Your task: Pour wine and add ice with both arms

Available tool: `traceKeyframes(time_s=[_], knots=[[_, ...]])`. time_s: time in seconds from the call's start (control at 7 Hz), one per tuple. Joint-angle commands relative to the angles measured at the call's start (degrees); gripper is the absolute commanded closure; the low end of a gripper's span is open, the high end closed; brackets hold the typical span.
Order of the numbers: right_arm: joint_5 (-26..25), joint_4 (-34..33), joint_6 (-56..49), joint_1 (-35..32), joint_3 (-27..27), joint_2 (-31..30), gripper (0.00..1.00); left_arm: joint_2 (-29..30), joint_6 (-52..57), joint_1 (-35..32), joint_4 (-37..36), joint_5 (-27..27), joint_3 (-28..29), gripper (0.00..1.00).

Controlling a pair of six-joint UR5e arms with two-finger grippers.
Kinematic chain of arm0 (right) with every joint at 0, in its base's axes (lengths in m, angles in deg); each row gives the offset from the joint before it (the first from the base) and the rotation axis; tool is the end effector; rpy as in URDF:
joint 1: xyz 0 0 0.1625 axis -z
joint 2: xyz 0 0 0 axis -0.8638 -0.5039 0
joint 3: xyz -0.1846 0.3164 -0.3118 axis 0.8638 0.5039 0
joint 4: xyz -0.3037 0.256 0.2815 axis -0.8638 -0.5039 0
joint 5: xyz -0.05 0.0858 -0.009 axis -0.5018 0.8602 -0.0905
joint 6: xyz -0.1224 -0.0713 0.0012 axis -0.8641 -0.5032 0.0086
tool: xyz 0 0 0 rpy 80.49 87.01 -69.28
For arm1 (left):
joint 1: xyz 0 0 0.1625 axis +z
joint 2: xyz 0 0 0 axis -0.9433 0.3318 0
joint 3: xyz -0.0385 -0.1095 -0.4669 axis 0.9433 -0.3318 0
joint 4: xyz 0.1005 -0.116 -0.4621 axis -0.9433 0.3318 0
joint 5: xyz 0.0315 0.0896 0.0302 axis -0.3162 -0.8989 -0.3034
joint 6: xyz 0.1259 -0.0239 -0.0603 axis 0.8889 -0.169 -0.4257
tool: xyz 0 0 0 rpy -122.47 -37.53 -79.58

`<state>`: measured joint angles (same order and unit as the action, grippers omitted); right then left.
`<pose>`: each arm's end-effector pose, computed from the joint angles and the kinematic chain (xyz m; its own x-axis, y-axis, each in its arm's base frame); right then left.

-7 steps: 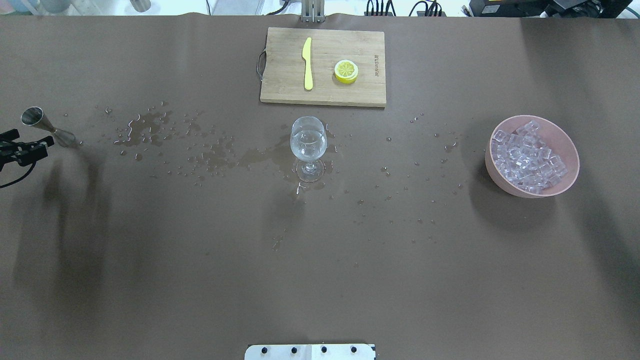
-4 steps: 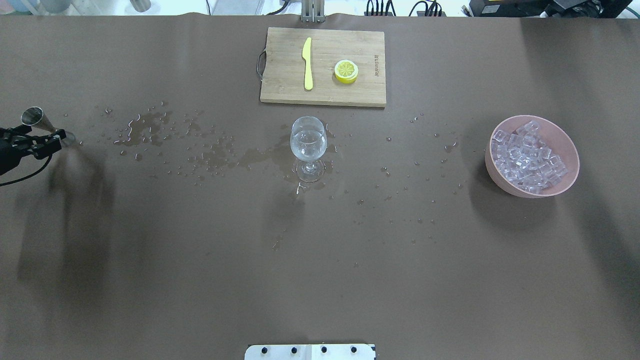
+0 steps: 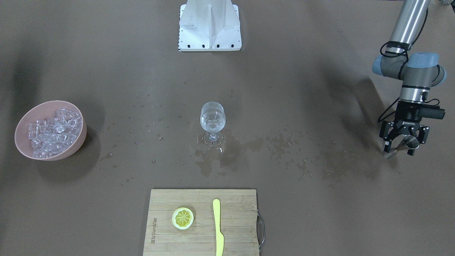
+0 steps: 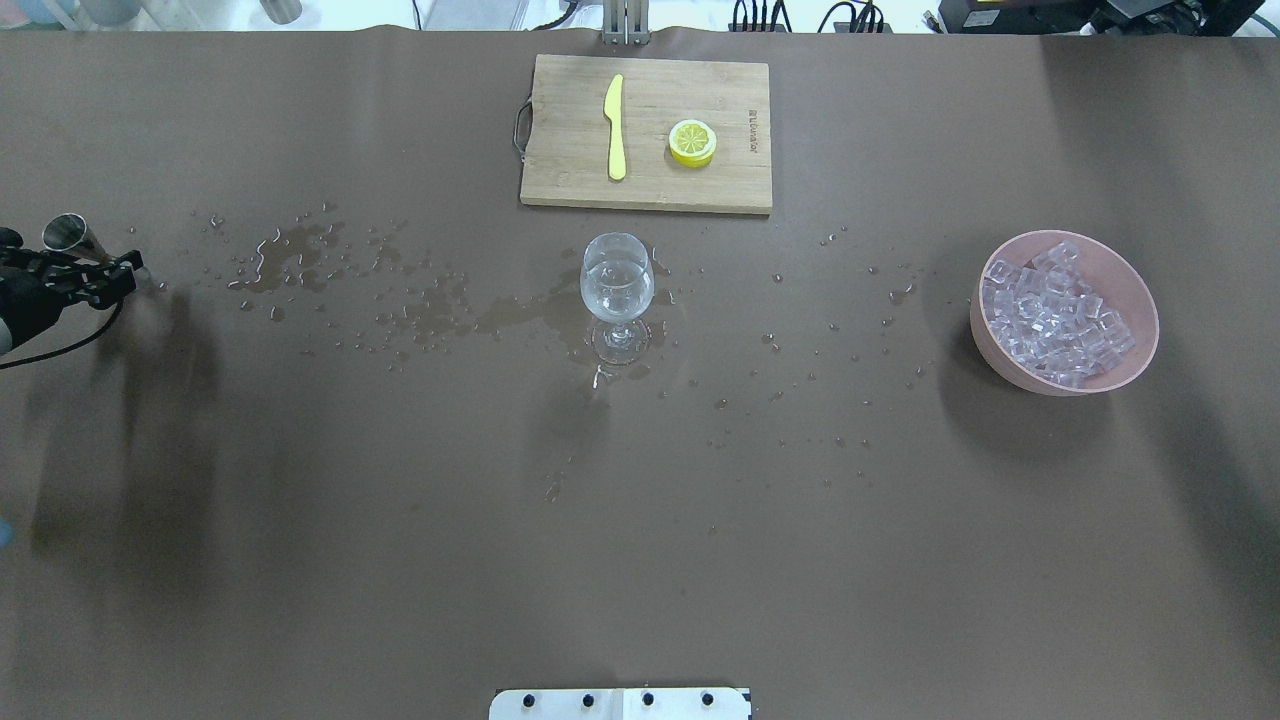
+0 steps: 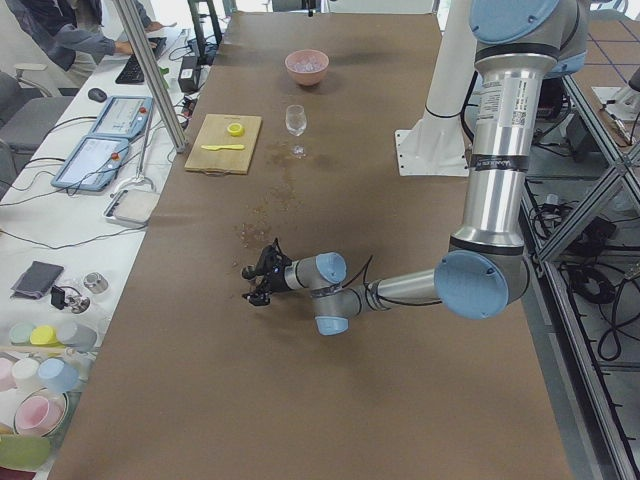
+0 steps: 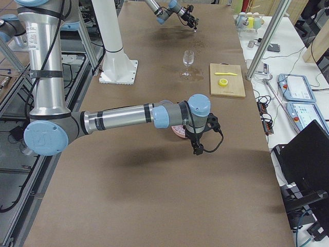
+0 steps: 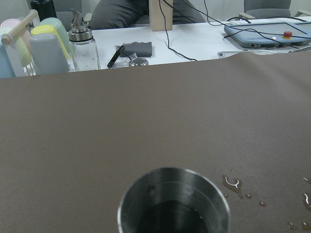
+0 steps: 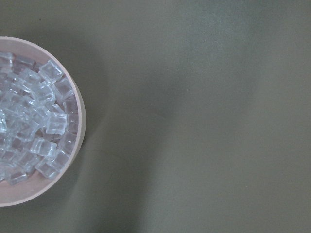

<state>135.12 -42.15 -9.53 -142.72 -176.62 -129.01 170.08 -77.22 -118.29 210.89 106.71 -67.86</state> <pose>-0.0401 -0.5877 0.6358 0.6393 -0.4111 0.6499 0.2560 0.9107 0.3242 0.3079 -0.5719 0.7739 0.7122 0.1756 -0.6796 0.4908 0.5676 0.6610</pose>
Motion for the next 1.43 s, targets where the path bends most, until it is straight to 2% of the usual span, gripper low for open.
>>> traceKeyframes(time_s=[0.0,0.14,0.57,0.86,1.0,1.29], knots=[[0.0,0.0,0.0,0.0,-0.2,0.0,0.0,0.1,-0.7,0.0,0.1,0.2,-0.5,0.96],[0.0,0.0,0.0,0.0,-0.4,0.0,0.0,0.0,-0.7,0.0,0.1,0.4,-0.9,1.0],[0.1,0.1,-0.1,0.0,-0.4,0.0,0.0,1.0,-0.4,0.0,-0.4,0.4,-5.3,1.0],[0.7,9.4,0.0,0.1,1.6,-1.6,0.0,1.2,-0.3,-0.1,-8.2,0.6,-15.7,1.0],[0.5,13.9,0.0,0.1,2.1,-1.8,0.0,1.1,-0.4,0.2,-16.1,0.8,-24.0,1.0],[0.6,16.3,2.0,0.1,2.0,-1.7,0.0,1.1,-1.3,3.9,-37.2,0.7,-42.3,1.0]])
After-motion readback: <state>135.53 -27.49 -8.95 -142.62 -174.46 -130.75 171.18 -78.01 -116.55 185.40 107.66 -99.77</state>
